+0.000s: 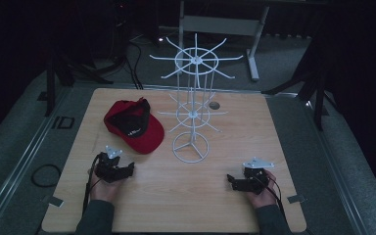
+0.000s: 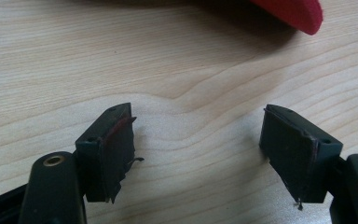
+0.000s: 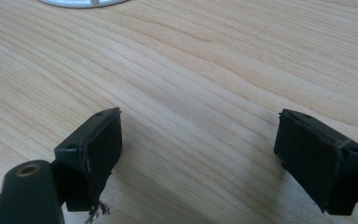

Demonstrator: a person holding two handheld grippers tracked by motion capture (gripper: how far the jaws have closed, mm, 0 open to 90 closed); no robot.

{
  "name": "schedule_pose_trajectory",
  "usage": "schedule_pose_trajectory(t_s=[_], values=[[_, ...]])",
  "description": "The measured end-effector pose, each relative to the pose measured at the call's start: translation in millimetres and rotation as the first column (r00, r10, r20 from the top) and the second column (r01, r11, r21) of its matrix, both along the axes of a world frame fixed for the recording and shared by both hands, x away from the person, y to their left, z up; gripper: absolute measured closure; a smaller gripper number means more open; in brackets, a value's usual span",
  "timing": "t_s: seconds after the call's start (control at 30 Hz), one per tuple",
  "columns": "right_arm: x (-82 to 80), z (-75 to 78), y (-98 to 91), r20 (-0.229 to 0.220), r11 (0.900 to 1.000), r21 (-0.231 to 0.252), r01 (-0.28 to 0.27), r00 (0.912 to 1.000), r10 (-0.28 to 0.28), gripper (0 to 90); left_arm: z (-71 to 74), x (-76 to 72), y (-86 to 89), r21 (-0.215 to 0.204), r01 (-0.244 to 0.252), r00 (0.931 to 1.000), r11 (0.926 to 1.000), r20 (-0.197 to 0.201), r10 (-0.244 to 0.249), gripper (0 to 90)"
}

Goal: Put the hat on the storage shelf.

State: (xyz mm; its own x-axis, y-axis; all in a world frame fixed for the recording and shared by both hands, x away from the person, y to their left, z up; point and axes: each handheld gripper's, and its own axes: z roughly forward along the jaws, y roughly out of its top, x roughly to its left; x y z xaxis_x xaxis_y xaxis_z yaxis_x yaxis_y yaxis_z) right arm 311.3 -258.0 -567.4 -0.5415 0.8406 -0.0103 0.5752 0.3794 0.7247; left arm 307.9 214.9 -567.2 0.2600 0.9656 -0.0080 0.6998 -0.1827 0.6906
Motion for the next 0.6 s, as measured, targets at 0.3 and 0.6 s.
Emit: schedule_pose_trajectory(t_s=[0.3,0.6], values=[[0.0,0.0,0.0,0.000,1.0000,0.000,0.000,1.0000,0.000,15.0,3.7,-0.8,3.5,0.006,0.033,0.9990,0.9994,-0.029,-0.033,33.0],[0.0,0.0,0.0,0.000,1.0000,0.000,-0.001,1.0000,0.001,15.0,13.7,0.6,8.9,-0.070,0.084,0.9904,0.9940,-0.104,-0.091,57.2]])
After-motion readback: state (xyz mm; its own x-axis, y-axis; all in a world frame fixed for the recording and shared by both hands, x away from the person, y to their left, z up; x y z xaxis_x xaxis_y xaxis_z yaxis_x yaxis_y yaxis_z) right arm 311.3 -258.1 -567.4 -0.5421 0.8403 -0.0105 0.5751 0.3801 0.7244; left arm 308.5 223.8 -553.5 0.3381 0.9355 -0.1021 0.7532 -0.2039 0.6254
